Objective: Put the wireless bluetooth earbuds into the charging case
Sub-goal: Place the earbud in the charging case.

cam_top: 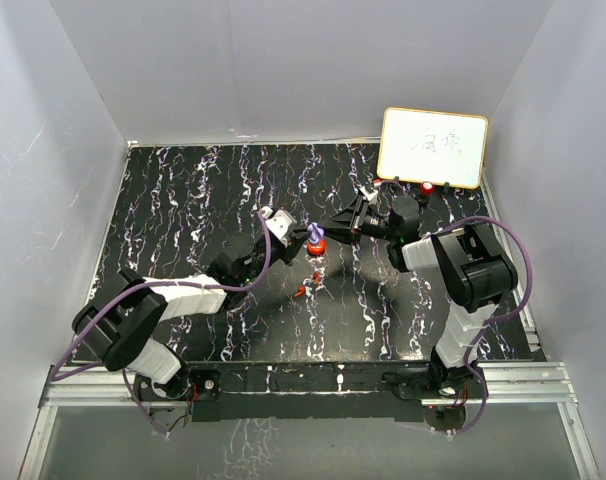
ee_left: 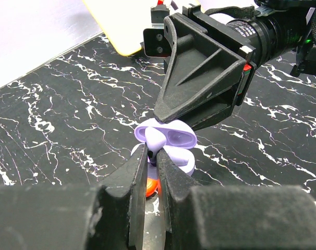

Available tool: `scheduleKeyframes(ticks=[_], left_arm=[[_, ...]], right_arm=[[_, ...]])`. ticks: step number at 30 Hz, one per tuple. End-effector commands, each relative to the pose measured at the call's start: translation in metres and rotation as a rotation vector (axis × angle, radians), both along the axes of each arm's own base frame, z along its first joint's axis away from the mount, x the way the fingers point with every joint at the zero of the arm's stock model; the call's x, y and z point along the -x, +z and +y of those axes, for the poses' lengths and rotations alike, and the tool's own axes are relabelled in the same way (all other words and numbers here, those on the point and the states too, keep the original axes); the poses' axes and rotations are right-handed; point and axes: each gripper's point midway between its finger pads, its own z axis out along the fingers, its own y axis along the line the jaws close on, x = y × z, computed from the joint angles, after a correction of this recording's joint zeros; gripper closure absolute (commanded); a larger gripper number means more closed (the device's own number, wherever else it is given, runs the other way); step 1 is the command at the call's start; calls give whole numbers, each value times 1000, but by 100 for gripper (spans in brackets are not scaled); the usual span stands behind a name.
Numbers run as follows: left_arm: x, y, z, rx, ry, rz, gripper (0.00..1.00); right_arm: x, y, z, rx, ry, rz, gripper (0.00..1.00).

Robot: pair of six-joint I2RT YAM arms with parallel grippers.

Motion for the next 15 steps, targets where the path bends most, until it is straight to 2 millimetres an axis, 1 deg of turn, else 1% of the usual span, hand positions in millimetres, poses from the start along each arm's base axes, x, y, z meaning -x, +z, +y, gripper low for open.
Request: scheduleKeyframes(ticks=[1, 15], left_arm=[[1, 16, 0, 13, -1, -37, 90], [2, 15, -2, 9, -14, -35, 86]], right_arm=[[-2, 22, 2, -36, -2, -99, 100], [-2, 21, 1, -37, -4, -98, 100]])
